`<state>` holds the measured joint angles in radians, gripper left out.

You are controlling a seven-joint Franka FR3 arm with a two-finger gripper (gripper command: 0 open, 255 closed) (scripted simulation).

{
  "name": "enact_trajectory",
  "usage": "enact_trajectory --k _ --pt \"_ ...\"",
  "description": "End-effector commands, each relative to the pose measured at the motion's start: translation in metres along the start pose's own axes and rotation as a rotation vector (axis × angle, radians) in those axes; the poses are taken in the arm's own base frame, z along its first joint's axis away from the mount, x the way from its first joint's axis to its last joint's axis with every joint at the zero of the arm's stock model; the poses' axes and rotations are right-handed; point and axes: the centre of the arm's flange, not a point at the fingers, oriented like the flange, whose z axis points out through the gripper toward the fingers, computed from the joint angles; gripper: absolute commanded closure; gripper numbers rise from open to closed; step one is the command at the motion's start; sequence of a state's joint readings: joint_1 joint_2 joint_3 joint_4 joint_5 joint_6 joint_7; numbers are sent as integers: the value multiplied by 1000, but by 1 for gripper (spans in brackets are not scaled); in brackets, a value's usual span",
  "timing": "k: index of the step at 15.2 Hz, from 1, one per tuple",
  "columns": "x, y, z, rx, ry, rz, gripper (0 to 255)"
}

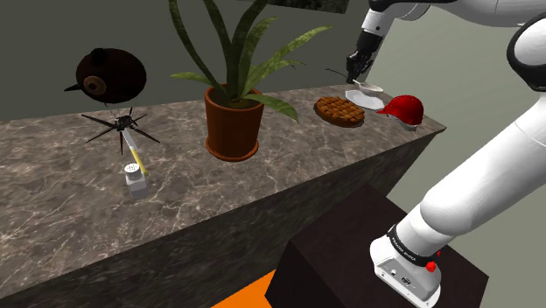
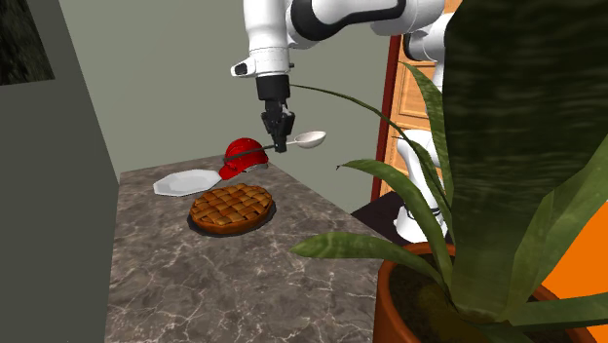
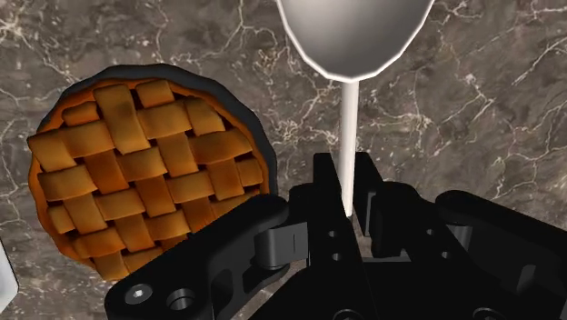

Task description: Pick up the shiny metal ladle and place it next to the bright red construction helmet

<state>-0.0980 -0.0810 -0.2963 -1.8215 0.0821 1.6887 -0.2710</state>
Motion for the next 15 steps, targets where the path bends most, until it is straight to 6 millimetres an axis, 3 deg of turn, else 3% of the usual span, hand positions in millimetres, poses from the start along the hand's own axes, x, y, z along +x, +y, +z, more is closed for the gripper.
enact_trajectory --k 1,15 --pt "-1 27 -2 0 0 -2 255" --pt "-11 211 -23 0 0 -2 255"
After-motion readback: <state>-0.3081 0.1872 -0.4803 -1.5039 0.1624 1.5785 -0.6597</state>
